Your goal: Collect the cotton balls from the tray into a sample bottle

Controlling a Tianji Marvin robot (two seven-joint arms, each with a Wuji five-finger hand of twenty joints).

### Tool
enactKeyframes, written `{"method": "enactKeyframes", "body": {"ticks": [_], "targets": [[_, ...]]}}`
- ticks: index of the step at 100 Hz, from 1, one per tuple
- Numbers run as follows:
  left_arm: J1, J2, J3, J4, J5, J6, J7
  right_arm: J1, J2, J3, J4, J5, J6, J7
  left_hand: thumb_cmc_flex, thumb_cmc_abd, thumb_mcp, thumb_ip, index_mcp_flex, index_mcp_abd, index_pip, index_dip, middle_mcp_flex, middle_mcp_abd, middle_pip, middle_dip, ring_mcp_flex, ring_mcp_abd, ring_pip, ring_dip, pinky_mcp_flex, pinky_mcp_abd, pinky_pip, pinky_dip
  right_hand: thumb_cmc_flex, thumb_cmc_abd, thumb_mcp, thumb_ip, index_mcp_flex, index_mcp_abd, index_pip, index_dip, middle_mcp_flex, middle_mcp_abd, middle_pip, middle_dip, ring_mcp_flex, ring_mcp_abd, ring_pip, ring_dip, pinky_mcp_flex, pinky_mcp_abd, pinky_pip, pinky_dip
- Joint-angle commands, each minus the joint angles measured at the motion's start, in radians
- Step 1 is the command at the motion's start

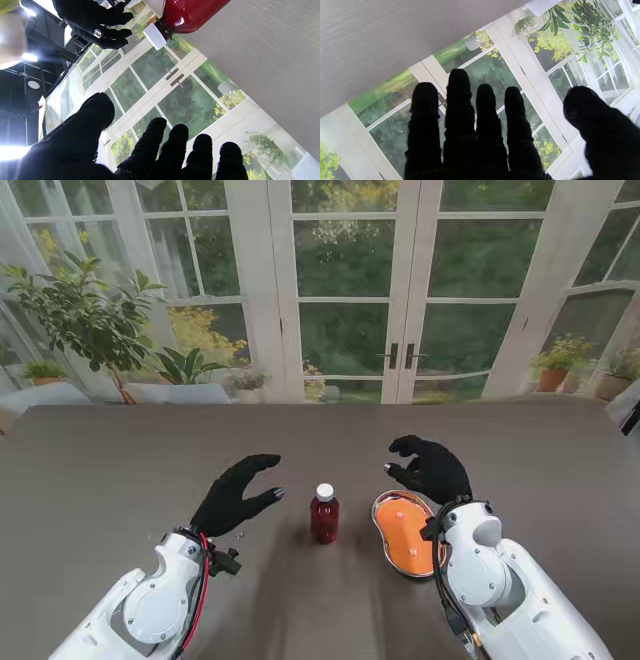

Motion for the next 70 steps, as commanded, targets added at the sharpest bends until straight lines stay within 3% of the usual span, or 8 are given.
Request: {"method": "enactKeyframes", "body": {"ticks": [1,21,70], "targets": [[0.003,-0.002,-0.001,-0.002,-0.003,0.0,-0.02,-0.006,-0.003,-0.001,-0.009,0.002,-0.001,0.014,-0.035,0.013,-0.018,0.025,-0.018,-0.064,-0.016,-0.01,-0.02,-0.028,-0.003,-0.013,-0.018,-0.03,-0.015,-0.014,-0.01,-0.031,-0.027,0.014,-0.035,-0.003,0.0,0.024,0.001,-0.014,0.002,-0.021,-0.022,-0.007,0.006,0.002,-0.023,0.012,-0.008,-0.008,-0.011,0.018,0.003,-0.012],[0.003,0.0,0.0,-0.002,-0.004,-0.002,-0.029,-0.007,-0.002,0.0,-0.012,0.003,-0.002,0.019,-0.038,0.001,-0.019,0.024,-0.036,-0.062,-0.022,-0.014,-0.027,-0.03,-0.005,-0.014,-0.02,-0.029,-0.017,-0.014,-0.012,-0.033,-0.027,0.015,-0.035,-0.002,-0.001,0.025,0.005,-0.014,0.003,-0.02,-0.019,-0.006,0.005,0.002,-0.02,0.011,-0.007,-0.008,-0.01,0.019,0.003,-0.012],[-0.008,0.018,-0.002,0.015,0.021,-0.008,-0.09,-0.008,-0.001,0.003,-0.027,0.001,0.004,0.026,-0.087,-0.069,-0.039,0.017,-0.206,-0.021,-0.077,-0.039,-0.128,-0.045,-0.018,-0.014,-0.081,-0.062,-0.032,-0.016,-0.05,-0.083,-0.037,0.019,-0.034,0.003,-0.003,0.025,0.009,-0.013,0.001,-0.02,-0.009,0.0,0.003,0.003,-0.016,0.015,-0.006,-0.007,-0.007,0.018,0.005,-0.012]]}}
